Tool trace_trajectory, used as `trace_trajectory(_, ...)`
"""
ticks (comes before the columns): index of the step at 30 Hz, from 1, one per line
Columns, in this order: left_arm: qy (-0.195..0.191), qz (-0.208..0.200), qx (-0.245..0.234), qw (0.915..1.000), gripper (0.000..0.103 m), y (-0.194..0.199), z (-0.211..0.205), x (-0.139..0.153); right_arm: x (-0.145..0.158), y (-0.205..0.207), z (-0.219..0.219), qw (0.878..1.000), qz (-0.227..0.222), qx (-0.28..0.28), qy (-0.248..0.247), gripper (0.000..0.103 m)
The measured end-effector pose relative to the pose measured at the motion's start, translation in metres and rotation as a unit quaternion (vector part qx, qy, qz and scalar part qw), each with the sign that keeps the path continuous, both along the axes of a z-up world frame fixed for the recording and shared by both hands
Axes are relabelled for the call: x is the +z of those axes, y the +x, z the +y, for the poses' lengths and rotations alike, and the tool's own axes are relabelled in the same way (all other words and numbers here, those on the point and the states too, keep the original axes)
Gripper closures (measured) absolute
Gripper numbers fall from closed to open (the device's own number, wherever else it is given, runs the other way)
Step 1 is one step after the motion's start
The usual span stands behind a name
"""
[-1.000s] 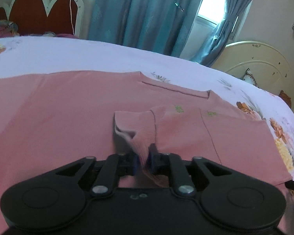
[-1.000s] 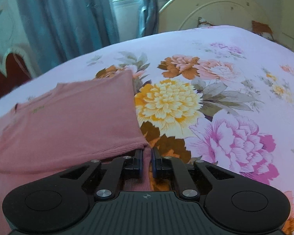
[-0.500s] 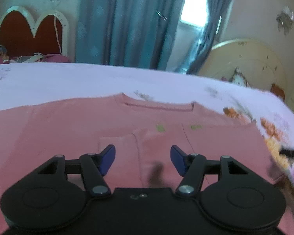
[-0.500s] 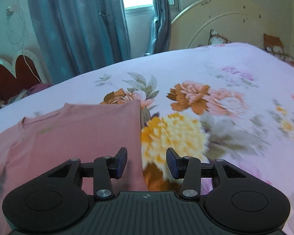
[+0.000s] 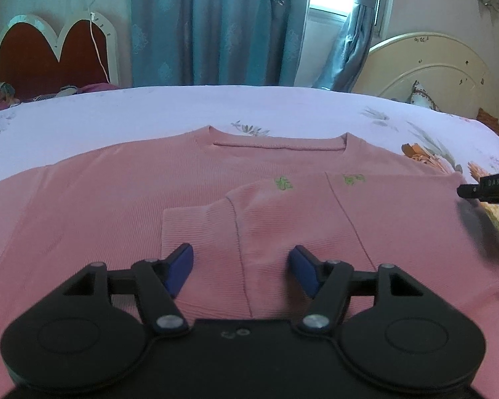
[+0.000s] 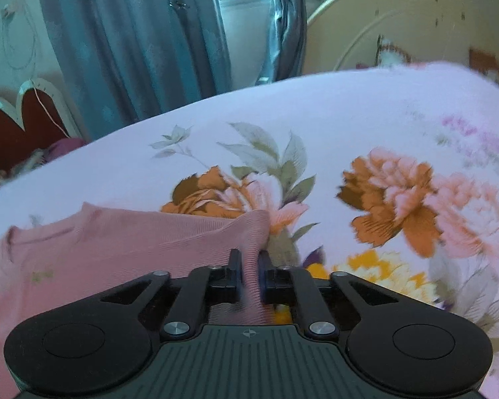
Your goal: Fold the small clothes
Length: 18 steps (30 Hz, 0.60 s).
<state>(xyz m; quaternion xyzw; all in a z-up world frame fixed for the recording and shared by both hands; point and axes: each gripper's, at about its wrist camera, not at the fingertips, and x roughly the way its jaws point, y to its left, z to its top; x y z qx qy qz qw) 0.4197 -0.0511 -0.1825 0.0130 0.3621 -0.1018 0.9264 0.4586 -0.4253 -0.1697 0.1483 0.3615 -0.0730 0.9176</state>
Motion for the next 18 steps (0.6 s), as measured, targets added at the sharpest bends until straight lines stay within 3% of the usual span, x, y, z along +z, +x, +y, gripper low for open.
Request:
trace_trajectory(4, 0.015, 0.01, -0.008, 0.9998, 0.032, 0.005, -0.005, 0.003, 0.003, 0.005, 0.0, 1.0, 0.008, -0.01, -0.006, 0.093)
trace_trajectory(6, 0.013, 0.021, -0.006, 0.9997, 0.031, 0.005, -0.003, 0.008, 0.013, -0.004, 0.012, 0.999, 0.009, -0.011, -0.045, 0.075)
trace_trajectory(7, 0.009, 0.024, -0.003, 0.9997, 0.031, 0.003, 0.0, 0.01, 0.018, -0.01, 0.018, 0.999, 0.001, -0.002, -0.052, 0.062)
trace_trajectory(8, 0.004, 0.025, 0.004, 0.9997, 0.028, 0.001, 0.006, 0.014, 0.025, -0.019, 0.027, 0.998, -0.01, 0.012, -0.054, 0.058)
trace_trajectory(12, -0.004, 0.035, 0.032, 0.9989, 0.026, -0.006, 0.027, 0.022, 0.039, -0.048, 0.068, 0.997, -0.019, 0.069, -0.041, 0.058)
trace_trajectory(18, 0.006, 0.035, 0.048, 0.9982, 0.025, -0.021, 0.058, 0.031, 0.039, -0.065, 0.137, 0.992, 0.006, 0.126, -0.026, 0.058)
